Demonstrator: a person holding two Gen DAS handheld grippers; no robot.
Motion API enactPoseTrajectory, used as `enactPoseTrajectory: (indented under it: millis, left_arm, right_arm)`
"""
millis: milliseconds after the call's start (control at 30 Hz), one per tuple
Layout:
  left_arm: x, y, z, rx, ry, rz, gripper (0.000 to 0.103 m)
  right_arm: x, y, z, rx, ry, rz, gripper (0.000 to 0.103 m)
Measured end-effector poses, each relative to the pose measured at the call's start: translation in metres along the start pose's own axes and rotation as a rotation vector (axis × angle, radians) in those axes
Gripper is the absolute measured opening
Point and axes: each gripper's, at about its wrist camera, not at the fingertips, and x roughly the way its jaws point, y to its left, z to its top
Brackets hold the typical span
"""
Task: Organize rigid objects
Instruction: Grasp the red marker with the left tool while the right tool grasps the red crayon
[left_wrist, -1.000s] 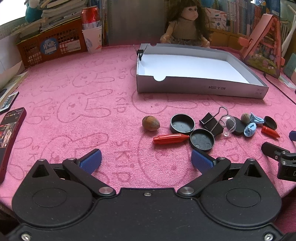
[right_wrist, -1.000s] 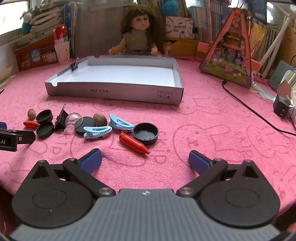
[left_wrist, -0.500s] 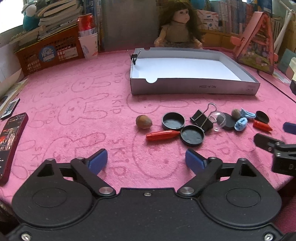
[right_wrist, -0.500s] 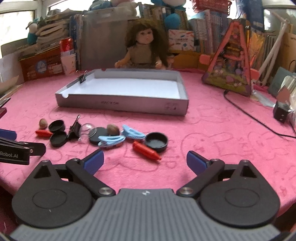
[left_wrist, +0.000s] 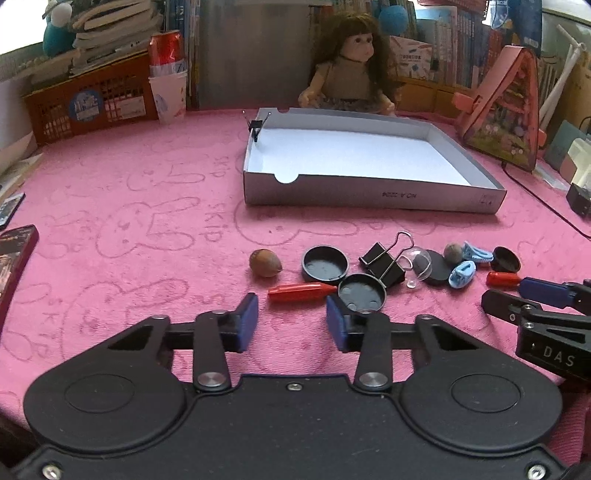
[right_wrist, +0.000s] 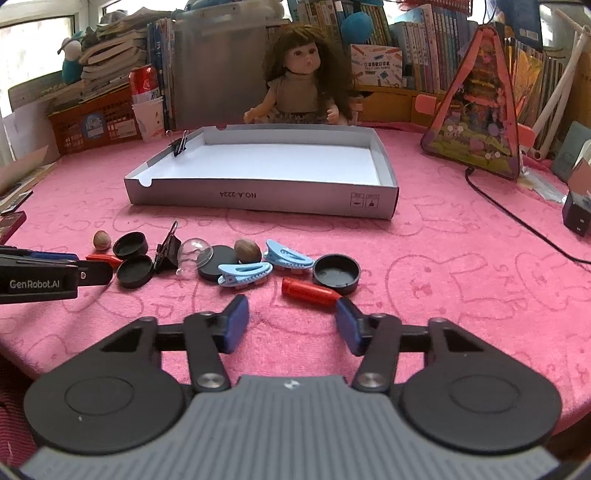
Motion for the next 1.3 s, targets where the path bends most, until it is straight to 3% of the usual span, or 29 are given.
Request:
enactPoseTrajectory:
  millis: [67,133,433,667,733,800,867,1067,1300]
  left_arm:
    - [0.002,-0.001,0.001,0.008,-0.003,0.003,0.035]
    - [0.004,-0.002,0.001,0.009,-0.008,0.009,0.035]
    - [0.006,-0.004,0.000,-0.005,-0.019,0.035,0.044]
    - [0.008,-0.004,0.000,-0.035,-0.026,0.064,0.052]
    - [0.010,-0.004,0.001,-0.034,-0.027,0.069,0.053]
    - [0.010,-0.005,0.001,-0.038,-0.030,0.073,0.053]
    - [0.011,-0.005,0.001,-0.044,-0.031,0.078,0.053]
    - [0.013,-0.010,0.002,-0.052,-0.034,0.075,0.056]
    - [0.015,-0.009,0.003,-0.051,-0.051,0.077,0.042]
  right_arm:
    - [0.001,0.000,0.001,-0.001,-0.002,0.012,0.053]
    - [0.004,-0.001,0.003,0.006,-0.001,0.012,0.059]
    - [0.007,-0.004,0.004,0.039,-0.052,-0.088,0.074]
    - [0.014,-0.005,0.003,0.070,-0.049,-0.116,0.074]
    - [0.014,-0.004,0.003,0.071,-0.054,-0.121,0.073]
    - [0.015,-0.004,0.003,0.071,-0.056,-0.122,0.058]
    - [0.015,-0.003,0.002,0.065,-0.059,-0.129,0.054]
    - [0.014,-0.005,0.002,0.073,-0.063,-0.120,0.050]
    - [0.014,-0.005,0.002,0.058,-0.065,-0.114,0.050]
